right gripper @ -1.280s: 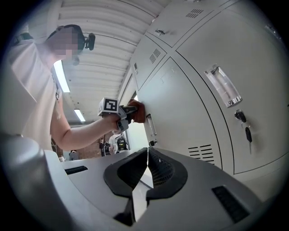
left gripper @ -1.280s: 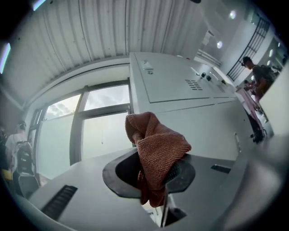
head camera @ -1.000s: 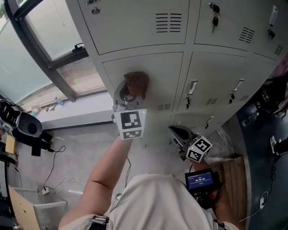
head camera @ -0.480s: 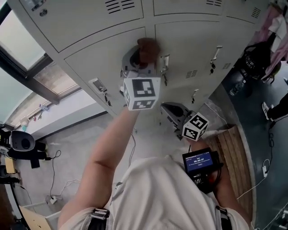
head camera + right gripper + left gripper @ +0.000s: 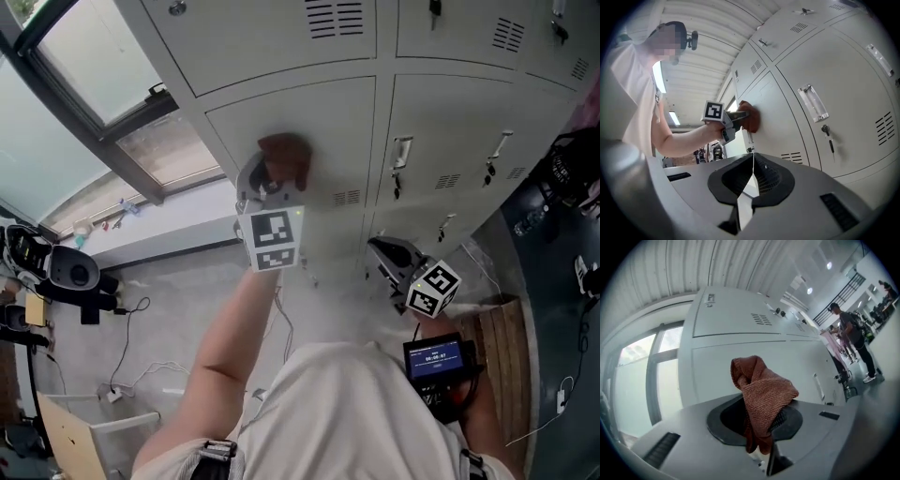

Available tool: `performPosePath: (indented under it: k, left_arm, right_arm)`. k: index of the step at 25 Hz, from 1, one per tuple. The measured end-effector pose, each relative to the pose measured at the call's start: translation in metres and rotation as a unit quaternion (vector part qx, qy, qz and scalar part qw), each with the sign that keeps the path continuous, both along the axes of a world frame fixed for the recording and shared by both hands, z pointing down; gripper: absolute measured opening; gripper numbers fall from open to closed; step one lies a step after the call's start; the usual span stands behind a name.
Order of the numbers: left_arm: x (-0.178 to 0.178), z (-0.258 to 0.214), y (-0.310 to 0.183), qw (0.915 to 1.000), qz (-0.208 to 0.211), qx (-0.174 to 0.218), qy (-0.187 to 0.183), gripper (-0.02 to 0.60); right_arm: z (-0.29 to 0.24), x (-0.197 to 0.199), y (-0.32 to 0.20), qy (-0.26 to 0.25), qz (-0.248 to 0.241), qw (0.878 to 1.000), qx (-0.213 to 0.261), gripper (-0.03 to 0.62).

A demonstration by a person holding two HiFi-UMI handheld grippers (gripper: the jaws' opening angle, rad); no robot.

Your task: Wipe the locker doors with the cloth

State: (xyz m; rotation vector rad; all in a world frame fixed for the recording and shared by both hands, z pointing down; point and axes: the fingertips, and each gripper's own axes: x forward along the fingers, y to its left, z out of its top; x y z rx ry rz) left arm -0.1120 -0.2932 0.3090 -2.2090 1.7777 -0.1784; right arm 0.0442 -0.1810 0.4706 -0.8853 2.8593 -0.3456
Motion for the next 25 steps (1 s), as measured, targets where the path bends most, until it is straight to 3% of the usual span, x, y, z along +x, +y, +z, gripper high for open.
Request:
performPosePath:
  k: [4,7,10,13,19,21,25]
  left_arm:
    - [-0.076,0.003,0.012,0.9970,-0.077,0.013,-0.001,0.071]
    - [-0.129,0.002,0.023,0.9882,-0.150,0.022,0.023,0.071]
    - [-0.142,0.013,0.024,0.9858,-0.166,0.008,0.022,0.071]
    - [-0.108,0.019,0.018,0.9906,-0.136,0.009,-0.014,0.071]
    - [-0.021,0.025,0.005,0.9978,-0.060,0.016,-0.025,0.071]
    - [0.022,0.031,-0.002,0.9972,-0.018,0.022,-0.069,0.071]
    - [0.101,0.044,-0.013,0.9837,0.043,0.049,-0.168,0.071]
  right_arm:
    - [0.005,-0.025,0.004,0.000,-0.023,1.000,-0.003,0.018]
    - [0.008,-0.036,0.009,0.002,-0.036,0.999,-0.005,0.018]
    - [0.011,-0.037,0.010,0.003,-0.038,0.999,-0.010,0.018]
    - [0.012,-0.040,0.008,0.002,-0.038,0.999,-0.013,0.018]
    - [0.021,-0.040,0.015,0.011,-0.039,0.999,-0.022,0.018]
    - [0.022,-0.030,0.014,0.011,-0.028,0.999,-0.024,0.018]
    - [0.021,-0.005,0.013,0.008,-0.003,1.000,-0.025,0.018]
